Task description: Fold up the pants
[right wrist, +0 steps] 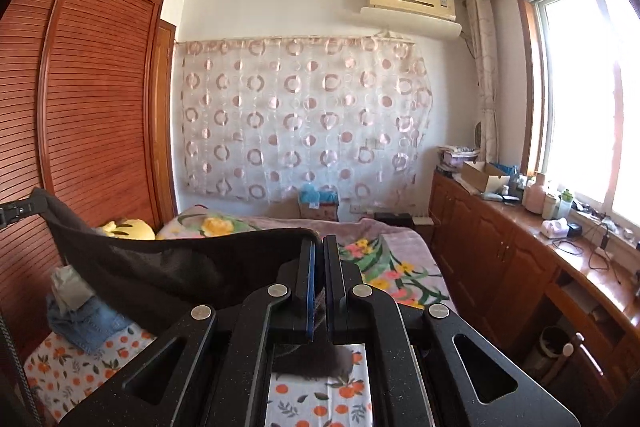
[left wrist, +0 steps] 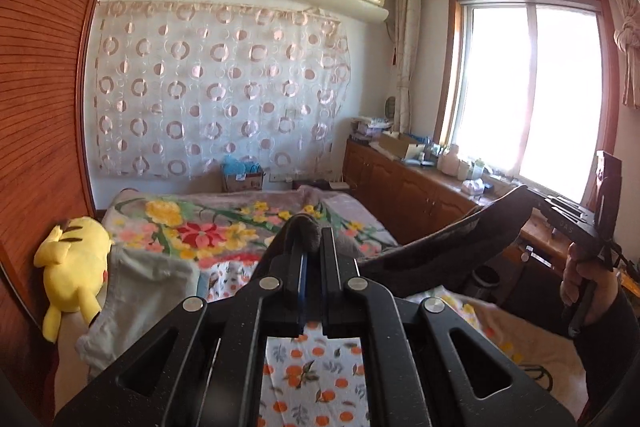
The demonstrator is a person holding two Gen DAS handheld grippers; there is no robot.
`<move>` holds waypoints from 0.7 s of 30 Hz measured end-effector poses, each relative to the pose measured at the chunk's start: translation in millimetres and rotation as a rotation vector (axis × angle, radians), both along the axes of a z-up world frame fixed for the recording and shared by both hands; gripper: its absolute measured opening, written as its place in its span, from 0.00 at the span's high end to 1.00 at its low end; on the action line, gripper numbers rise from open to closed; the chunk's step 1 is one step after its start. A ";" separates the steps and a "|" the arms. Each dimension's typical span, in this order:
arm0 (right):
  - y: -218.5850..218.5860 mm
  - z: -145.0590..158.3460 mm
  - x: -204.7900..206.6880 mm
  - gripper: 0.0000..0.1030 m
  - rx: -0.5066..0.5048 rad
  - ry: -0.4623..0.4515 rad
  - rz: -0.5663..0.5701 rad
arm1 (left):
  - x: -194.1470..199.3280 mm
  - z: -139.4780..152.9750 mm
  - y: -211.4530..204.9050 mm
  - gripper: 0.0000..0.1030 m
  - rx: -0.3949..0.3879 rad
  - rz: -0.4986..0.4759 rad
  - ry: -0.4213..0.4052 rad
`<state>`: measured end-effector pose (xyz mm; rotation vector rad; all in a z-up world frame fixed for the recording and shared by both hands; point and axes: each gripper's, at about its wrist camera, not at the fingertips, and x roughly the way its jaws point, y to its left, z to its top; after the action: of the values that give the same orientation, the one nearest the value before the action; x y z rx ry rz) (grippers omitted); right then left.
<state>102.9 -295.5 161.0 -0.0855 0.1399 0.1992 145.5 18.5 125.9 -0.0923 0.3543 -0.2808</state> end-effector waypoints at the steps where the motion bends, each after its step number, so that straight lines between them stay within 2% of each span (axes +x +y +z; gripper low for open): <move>1: -0.7 -16.6 -3.8 0.97 -0.009 0.024 0.006 | -1.4 -14.1 1.7 0.94 0.000 0.000 0.022; 4: -0.8 -87.6 -12.1 0.97 -0.040 0.151 0.040 | -7.9 -79.1 5.6 0.94 -0.011 -0.005 0.135; 6: 3.0 -154.4 -10.6 0.97 -0.061 0.281 0.053 | -10.7 -133.0 5.7 0.94 0.006 0.015 0.222; 8: 7.5 -205.4 -7.3 0.97 -0.081 0.380 0.050 | -6.4 -185.8 6.4 0.94 -0.001 0.016 0.331; 10: 10.2 -249.2 -3.4 0.97 -0.063 0.479 0.055 | -3.6 -217.0 5.7 0.94 -0.011 0.021 0.400; 13: 12.1 -267.7 -3.0 0.97 -0.045 0.512 0.055 | -7.4 -239.6 6.4 0.94 -0.018 0.033 0.434; 21: 0.2 -254.2 -10.5 0.97 -0.017 0.489 0.064 | -25.3 -223.1 8.1 0.94 -0.035 0.021 0.398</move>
<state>92.4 -295.3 -93.2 -0.0564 0.6261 0.2807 120.3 26.6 -97.2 -0.1870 0.7429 -0.2468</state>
